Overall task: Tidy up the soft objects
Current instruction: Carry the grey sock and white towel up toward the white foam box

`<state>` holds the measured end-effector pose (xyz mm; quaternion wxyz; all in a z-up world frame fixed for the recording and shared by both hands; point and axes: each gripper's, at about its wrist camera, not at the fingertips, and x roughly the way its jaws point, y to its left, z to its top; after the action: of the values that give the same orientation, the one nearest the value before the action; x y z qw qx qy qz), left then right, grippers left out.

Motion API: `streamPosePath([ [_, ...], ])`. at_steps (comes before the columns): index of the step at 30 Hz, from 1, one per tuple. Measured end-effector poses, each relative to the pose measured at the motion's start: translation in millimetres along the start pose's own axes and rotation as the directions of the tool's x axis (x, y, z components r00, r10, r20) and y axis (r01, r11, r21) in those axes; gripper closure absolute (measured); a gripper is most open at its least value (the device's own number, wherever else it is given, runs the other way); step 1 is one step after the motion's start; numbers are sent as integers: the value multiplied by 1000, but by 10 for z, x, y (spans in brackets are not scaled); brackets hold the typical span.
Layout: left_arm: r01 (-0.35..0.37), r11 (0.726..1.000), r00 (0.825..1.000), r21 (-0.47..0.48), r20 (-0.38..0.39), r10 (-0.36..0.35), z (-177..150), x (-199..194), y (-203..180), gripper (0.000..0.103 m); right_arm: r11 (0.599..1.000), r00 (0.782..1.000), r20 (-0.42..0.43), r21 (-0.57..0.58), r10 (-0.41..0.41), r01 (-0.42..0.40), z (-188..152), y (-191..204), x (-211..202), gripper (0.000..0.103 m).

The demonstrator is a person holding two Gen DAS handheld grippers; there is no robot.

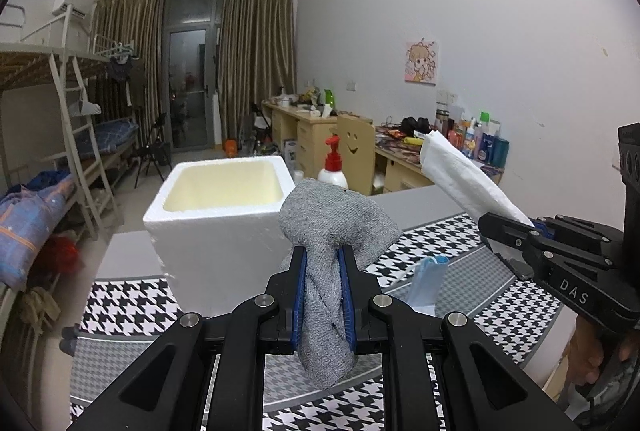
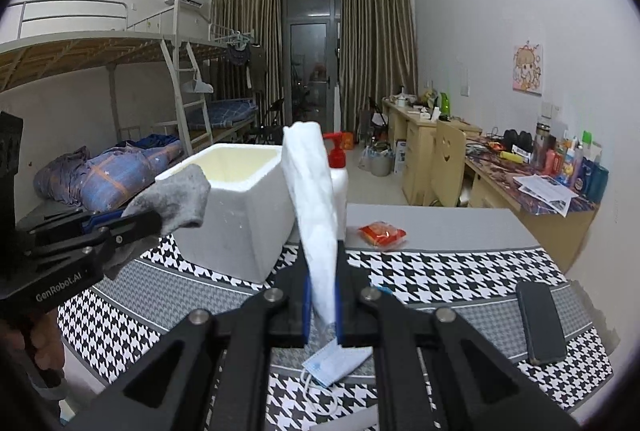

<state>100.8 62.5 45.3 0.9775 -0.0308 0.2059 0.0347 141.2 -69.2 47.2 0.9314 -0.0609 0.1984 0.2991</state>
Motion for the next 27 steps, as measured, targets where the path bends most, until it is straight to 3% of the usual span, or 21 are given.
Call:
streamPosePath([
  [27, -71, 997, 994, 13, 90, 69, 309, 68, 141, 86, 1000, 1000, 3, -14, 23, -23, 405, 202, 295, 91],
])
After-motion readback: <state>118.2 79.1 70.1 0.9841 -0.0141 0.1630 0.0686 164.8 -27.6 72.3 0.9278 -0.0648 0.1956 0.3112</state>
